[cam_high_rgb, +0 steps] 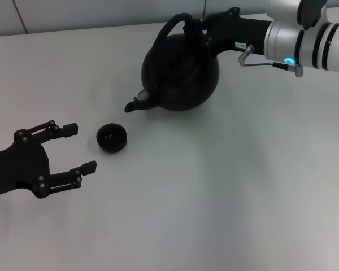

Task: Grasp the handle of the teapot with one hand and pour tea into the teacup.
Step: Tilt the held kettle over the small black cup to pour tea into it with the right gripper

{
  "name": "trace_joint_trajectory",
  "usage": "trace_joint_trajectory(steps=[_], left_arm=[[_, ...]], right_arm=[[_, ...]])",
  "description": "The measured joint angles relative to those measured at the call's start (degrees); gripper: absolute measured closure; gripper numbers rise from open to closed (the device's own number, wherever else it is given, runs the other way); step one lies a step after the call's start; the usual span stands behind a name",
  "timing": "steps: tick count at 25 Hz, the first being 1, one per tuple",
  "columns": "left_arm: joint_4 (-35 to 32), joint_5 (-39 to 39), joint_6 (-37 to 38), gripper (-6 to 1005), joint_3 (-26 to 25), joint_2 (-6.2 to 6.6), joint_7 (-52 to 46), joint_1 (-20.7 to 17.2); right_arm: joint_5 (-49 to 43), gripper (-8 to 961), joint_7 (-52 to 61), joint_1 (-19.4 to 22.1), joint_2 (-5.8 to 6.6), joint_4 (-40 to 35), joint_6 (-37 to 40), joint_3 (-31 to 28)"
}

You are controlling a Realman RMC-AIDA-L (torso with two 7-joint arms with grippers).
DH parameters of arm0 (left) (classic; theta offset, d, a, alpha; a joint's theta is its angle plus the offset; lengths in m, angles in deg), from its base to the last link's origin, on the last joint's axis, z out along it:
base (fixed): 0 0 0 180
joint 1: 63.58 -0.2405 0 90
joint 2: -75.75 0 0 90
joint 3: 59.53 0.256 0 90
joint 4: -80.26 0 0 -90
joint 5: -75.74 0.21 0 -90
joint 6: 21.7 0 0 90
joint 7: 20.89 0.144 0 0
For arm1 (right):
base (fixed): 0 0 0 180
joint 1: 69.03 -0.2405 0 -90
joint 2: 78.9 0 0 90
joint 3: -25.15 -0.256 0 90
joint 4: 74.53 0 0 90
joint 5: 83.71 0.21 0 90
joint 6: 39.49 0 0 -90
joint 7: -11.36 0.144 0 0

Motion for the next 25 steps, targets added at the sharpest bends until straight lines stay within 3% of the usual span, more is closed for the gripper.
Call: trace_joint_trajectory(steps=[25], left_arm=[[-0.4, 1.2, 0.0, 200, 0.0, 0.00, 0.1, 0.0]], right_arm=[[0.1, 821, -0.1, -3.3, -0.16, -0.6, -3.1, 7.1]])
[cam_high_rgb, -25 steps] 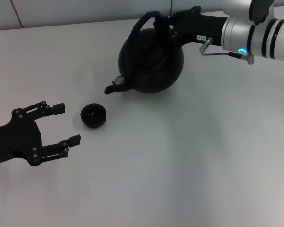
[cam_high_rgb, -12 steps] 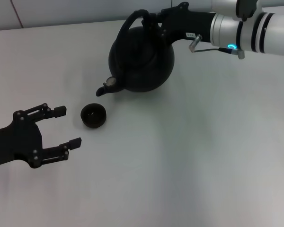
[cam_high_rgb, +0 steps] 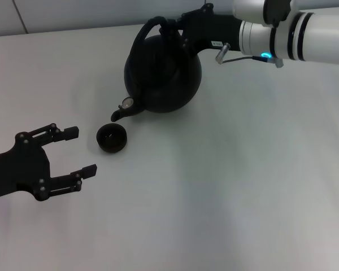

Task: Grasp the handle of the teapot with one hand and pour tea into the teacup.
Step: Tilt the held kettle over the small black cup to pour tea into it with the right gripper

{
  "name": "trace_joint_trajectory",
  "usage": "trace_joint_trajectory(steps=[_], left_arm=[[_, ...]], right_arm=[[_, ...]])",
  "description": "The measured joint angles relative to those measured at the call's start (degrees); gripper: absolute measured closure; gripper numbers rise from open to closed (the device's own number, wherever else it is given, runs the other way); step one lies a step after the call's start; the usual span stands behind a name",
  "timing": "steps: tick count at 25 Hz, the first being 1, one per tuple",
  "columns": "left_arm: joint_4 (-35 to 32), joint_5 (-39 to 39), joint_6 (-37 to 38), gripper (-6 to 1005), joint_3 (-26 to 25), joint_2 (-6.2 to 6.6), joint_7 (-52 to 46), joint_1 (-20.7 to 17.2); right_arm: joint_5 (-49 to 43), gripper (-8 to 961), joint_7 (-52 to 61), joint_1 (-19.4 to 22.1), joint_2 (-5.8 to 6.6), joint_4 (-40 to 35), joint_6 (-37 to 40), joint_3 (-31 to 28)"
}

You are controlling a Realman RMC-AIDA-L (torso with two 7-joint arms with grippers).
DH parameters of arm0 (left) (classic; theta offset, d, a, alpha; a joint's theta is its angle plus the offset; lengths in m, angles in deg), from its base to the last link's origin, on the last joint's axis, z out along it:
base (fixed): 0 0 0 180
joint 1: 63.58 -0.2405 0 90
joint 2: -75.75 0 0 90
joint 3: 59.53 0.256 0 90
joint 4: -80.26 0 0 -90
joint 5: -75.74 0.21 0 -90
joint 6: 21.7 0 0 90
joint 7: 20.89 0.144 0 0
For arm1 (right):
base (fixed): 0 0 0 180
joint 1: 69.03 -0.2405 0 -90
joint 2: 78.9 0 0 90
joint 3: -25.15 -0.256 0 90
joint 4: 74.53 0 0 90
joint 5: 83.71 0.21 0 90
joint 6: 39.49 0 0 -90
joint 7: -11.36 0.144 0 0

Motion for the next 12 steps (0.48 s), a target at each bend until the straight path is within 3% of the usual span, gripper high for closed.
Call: trace_joint_trajectory(steps=[12], left_arm=[[0.0, 0.0, 0.0, 200, 0.0, 0.00, 0.0, 0.0]], right_arm=[[-0.1, 822, 0.0, -0.6, 0.08, -0.8, -0.9, 2.1]])
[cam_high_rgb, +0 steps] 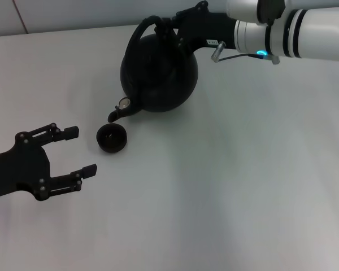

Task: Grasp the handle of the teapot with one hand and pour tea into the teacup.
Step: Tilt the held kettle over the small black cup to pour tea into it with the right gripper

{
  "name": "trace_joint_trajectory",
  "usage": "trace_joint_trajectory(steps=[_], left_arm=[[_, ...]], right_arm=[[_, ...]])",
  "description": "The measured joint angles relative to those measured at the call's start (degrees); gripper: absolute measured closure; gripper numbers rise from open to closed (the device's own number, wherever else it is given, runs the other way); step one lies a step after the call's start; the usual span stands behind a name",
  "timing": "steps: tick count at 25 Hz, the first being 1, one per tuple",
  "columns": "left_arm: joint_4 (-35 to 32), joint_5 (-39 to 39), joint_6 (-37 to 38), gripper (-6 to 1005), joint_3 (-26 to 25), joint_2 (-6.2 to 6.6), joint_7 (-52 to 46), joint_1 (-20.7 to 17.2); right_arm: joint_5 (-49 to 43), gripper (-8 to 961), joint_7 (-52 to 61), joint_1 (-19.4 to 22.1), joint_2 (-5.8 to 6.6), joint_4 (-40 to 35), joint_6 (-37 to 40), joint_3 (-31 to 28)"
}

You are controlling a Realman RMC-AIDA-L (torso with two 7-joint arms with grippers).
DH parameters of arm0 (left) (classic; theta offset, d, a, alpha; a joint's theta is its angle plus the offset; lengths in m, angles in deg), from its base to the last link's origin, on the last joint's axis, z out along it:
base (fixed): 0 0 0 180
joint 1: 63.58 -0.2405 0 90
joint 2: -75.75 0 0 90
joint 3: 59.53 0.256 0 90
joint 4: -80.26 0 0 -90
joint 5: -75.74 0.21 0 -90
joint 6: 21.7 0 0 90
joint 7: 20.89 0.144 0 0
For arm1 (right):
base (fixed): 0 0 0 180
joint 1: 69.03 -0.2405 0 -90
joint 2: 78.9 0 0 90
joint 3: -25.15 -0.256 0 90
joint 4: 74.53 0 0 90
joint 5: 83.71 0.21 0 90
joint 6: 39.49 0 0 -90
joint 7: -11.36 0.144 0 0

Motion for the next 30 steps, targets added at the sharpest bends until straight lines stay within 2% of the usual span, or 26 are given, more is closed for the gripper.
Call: trace_joint_trajectory(steps=[13, 22, 30], left_arm=[[0.2, 0.0, -0.5, 200, 0.0, 0.00, 0.0, 0.2], [0.3, 0.0, -0.6, 200, 0.0, 0.00, 0.0, 0.3], [0.4, 0.0, -0.8, 200, 0.0, -0.07, 0.0, 0.4]], right_arm=[[-0.4, 821, 0.0, 0.1, 0.05, -1.9, -1.2, 2.3], [-0.5, 821, 0.0, 0.5, 0.09, -3.5, -3.7, 6.7], [-0.5, 822, -0.1, 0.6, 0.05, -4.0, -4.0, 6.9]])
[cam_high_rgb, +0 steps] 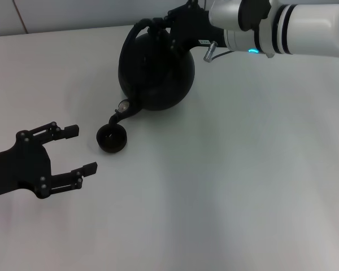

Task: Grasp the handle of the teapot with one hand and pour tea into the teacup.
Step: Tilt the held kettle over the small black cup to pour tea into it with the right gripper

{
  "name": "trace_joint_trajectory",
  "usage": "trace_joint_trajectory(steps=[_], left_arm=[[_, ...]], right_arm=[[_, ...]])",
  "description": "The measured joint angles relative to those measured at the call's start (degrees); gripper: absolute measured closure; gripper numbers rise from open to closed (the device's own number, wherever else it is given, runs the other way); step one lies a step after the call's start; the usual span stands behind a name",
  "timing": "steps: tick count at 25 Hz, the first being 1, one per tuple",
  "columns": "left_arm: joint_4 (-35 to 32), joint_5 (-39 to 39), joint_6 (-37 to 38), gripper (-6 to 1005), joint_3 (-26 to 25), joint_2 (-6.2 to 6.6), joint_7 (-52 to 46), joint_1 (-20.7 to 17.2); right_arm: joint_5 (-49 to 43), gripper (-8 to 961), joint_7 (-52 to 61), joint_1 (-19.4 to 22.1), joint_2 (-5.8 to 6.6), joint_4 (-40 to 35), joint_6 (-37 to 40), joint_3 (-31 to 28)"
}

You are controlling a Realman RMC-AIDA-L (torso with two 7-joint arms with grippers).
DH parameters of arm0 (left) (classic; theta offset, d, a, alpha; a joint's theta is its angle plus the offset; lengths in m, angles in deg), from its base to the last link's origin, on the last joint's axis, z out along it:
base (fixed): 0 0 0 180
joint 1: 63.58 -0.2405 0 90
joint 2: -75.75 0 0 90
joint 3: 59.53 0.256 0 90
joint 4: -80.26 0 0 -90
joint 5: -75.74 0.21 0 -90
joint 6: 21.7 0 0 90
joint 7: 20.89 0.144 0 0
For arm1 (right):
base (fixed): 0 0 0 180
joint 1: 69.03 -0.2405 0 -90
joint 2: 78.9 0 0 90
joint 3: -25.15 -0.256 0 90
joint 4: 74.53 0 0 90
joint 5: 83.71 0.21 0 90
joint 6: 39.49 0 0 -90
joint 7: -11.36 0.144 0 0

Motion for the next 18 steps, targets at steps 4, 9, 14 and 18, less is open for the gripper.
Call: trace_joint_trajectory(steps=[4, 9, 14, 18], left_arm=[[0.0, 0.0, 0.0, 200, 0.0, -0.01, 0.0, 0.0], [-0.1, 0.0, 0.0, 200, 0.0, -0.02, 0.0, 0.2], [-0.1, 0.0, -0.7, 200, 0.0, -0.21, 0.0, 0.2], [-0.1, 0.0, -0.7, 200, 0.0, -0.21, 0.0, 0.2]], right_arm=[[0.0, 822, -0.7, 0.0, -0.02, -0.1, 0.0, 0.0], [0.0, 822, -0.9, 0.0, -0.04, -0.3, 0.0, 0.5], [0.1, 822, -1.3, 0.1, -0.05, -0.6, 0.0, 0.8], [0.1, 822, -1.3, 0.5, -0.04, -1.4, 0.0, 0.8]])
